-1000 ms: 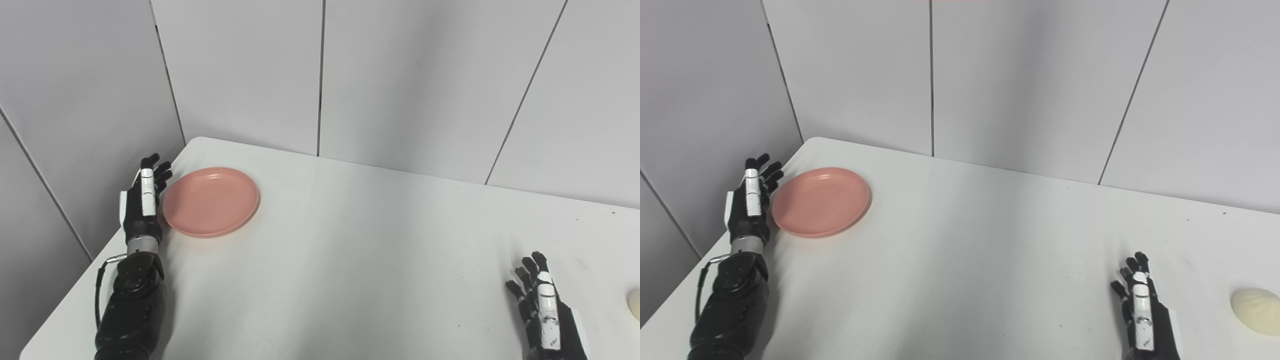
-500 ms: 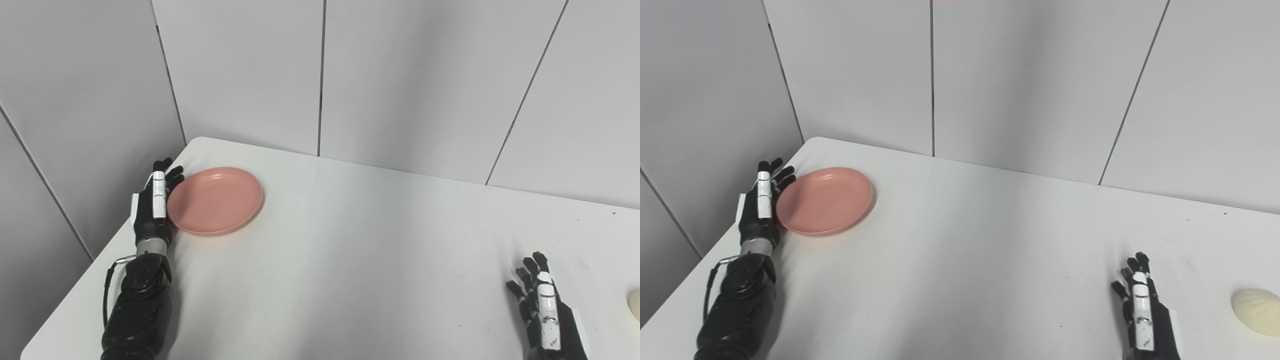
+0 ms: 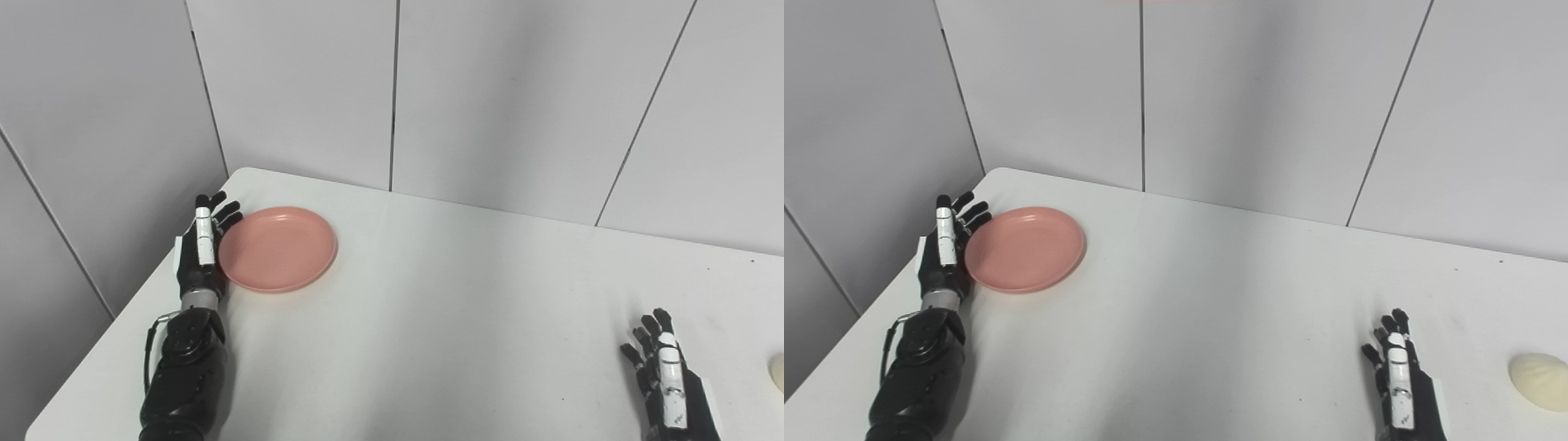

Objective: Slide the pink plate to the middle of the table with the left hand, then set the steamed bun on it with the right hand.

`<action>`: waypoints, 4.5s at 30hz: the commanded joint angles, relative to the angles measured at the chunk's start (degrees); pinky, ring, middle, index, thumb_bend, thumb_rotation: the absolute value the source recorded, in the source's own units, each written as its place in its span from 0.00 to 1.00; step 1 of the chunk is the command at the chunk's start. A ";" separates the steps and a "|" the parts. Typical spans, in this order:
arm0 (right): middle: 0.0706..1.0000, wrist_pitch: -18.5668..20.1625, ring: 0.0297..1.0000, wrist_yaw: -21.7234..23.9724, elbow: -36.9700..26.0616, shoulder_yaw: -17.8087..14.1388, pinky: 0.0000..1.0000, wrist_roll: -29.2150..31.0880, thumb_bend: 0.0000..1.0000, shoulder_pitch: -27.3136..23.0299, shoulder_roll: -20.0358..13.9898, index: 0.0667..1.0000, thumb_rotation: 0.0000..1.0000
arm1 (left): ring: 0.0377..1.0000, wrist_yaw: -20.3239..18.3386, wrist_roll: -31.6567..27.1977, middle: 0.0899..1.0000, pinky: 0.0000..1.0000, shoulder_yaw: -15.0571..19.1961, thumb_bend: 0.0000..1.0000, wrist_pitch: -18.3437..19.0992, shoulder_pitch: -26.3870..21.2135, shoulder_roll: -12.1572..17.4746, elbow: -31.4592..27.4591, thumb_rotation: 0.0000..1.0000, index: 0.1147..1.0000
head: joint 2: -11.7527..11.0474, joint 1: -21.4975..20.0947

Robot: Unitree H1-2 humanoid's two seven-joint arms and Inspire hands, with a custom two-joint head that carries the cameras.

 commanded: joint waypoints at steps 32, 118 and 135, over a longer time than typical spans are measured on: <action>0.97 0.25 0.97 0.21 -0.87 -0.07 1.00 0.27 0.37 -1.05 -0.52 0.98 0.92 | 0.82 -5.49 2.59 0.79 0.87 -6.26 0.83 3.60 0.68 -3.06 -7.09 1.00 0.80 | 0.46 -0.47; 0.93 4.81 0.90 -4.20 -5.16 5.04 0.90 -8.42 0.57 -2.31 4.25 0.95 0.81 | 0.99 -17.10 0.52 0.99 1.00 -18.78 0.69 27.98 14.68 -12.65 -38.66 1.00 1.00 | 15.57 -28.26; 0.91 5.81 0.88 -2.17 -6.81 2.51 0.89 -5.34 0.56 -1.41 0.71 0.93 0.79 | 0.99 -16.89 4.83 1.00 0.99 -23.77 0.73 26.68 15.29 -14.99 -38.10 0.98 1.00 | 15.82 -20.41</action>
